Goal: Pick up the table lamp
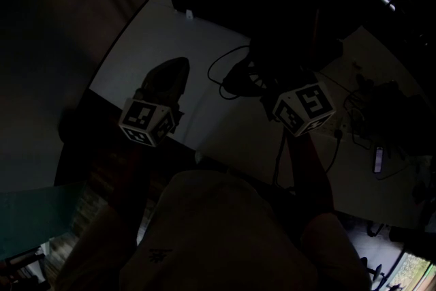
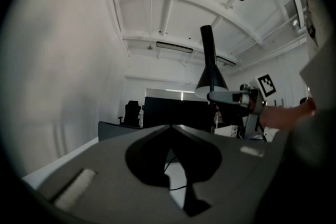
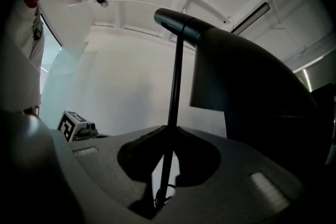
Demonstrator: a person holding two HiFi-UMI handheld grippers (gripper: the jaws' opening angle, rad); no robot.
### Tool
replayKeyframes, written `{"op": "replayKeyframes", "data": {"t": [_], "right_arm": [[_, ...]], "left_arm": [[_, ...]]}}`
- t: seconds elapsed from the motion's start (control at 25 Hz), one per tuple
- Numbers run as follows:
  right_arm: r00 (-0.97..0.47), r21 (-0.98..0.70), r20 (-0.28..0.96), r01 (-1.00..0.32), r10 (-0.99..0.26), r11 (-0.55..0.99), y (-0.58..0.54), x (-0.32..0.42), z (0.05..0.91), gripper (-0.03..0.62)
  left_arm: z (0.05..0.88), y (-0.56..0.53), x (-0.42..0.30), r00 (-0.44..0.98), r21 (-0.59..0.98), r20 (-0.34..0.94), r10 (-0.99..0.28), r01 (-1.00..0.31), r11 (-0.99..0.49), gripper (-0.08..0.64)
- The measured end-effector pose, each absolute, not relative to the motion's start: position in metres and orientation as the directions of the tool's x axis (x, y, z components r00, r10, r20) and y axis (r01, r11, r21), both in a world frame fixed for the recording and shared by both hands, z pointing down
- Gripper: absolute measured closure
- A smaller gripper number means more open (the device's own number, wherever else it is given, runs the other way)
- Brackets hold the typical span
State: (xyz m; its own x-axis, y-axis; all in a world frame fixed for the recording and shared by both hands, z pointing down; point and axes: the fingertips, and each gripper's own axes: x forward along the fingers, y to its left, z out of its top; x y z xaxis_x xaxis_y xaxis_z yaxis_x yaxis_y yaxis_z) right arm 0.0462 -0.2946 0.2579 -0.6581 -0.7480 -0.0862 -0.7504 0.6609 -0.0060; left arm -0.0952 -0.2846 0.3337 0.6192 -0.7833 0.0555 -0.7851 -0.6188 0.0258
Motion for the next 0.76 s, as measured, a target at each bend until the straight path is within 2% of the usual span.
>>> {"op": "replayKeyframes", "data": {"t": [0.76], "right_arm": [[-0.657,-0.01,-0.064,-0.753,-0.751,0.658,-0.2973,0.0499,0.2679,0.554]], "left_arm": [[0.3386,-0.2837,-0.0929,0.619,0.037,0.066,-0.783,-0.785,-0.618,0.561]]}}
